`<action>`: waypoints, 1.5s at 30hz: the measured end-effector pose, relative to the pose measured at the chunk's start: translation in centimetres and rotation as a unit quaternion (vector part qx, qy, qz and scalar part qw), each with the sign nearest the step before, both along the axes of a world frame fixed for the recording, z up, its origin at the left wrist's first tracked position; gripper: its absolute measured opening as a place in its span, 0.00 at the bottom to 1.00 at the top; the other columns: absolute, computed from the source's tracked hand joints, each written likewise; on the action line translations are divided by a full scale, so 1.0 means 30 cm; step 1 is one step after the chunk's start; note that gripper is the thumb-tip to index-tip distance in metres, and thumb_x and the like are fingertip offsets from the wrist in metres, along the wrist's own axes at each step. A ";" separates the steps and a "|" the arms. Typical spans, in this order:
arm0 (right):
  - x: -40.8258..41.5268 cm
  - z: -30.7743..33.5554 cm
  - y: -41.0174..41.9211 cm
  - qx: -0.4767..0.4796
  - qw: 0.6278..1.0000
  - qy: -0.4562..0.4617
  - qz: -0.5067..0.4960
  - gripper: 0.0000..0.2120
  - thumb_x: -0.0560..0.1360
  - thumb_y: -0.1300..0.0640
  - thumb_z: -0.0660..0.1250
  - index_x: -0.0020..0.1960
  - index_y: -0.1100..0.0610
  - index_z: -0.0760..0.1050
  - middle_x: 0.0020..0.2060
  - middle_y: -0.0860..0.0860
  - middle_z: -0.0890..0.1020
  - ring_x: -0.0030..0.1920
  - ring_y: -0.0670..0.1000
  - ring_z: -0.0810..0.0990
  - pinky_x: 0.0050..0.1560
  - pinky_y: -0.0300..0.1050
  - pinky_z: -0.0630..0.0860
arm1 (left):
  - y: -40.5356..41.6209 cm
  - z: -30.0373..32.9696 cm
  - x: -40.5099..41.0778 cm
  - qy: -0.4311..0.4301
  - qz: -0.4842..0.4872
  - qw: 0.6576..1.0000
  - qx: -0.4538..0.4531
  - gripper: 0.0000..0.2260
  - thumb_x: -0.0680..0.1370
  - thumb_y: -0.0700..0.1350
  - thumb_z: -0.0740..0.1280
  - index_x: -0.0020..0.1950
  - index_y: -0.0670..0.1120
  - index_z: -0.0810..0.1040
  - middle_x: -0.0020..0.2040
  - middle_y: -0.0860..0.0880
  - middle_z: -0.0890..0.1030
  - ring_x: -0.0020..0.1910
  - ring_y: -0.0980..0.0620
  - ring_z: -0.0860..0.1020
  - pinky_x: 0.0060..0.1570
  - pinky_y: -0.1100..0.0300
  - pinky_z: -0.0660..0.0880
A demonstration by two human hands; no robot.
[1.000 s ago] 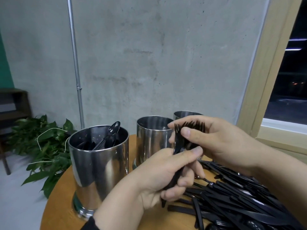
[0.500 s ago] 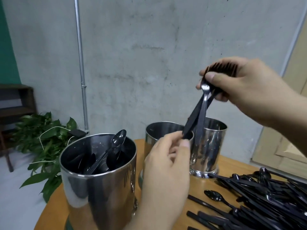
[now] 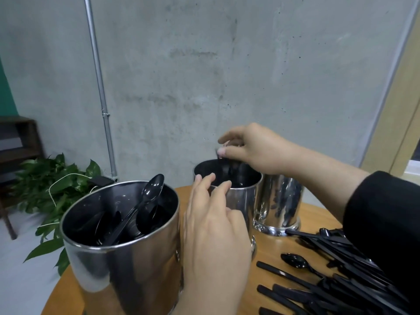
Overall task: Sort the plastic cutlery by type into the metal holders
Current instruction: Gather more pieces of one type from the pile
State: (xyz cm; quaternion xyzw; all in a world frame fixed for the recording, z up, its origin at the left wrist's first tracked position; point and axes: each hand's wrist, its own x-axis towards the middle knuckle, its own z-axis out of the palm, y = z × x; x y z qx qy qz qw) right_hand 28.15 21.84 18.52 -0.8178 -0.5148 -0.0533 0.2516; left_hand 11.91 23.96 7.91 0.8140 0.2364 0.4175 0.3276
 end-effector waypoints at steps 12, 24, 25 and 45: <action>-0.053 0.035 -0.409 0.110 0.983 -0.016 -0.144 0.14 0.82 0.45 0.60 0.59 0.50 0.80 0.49 0.44 0.84 0.47 0.43 0.81 0.50 0.45 0.77 | -0.019 -0.019 -0.018 -0.026 -0.031 0.997 0.060 0.20 0.83 0.46 0.59 0.75 0.52 0.72 0.73 0.59 0.65 0.79 0.62 0.53 0.74 0.64 0.52; -0.415 -0.315 -1.050 0.001 0.970 -0.009 -0.244 0.10 0.79 0.41 0.64 0.55 0.42 0.81 0.46 0.35 0.83 0.48 0.34 0.79 0.52 0.39 0.76 | -0.348 -0.112 -0.092 -0.036 -0.303 0.927 0.216 0.15 0.83 0.49 0.59 0.63 0.47 0.81 0.59 0.53 0.78 0.60 0.55 0.75 0.64 0.51 0.74; -0.444 -0.342 -1.079 0.004 0.969 -0.014 -0.245 0.10 0.79 0.42 0.64 0.55 0.42 0.81 0.47 0.34 0.82 0.49 0.33 0.78 0.51 0.36 0.75 | -0.373 -0.123 -0.100 0.035 -0.304 0.927 0.216 0.16 0.84 0.52 0.58 0.67 0.50 0.78 0.63 0.55 0.76 0.63 0.57 0.72 0.69 0.51 0.70; -0.474 -0.555 -1.071 -0.083 0.980 -0.097 -0.152 0.14 0.79 0.44 0.62 0.60 0.46 0.80 0.52 0.43 0.77 0.54 0.50 0.75 0.56 0.58 0.75 | -0.412 -0.216 -0.059 0.118 -0.329 0.928 0.128 0.16 0.87 0.49 0.55 0.69 0.52 0.78 0.64 0.56 0.80 0.64 0.59 0.75 0.58 0.66 0.67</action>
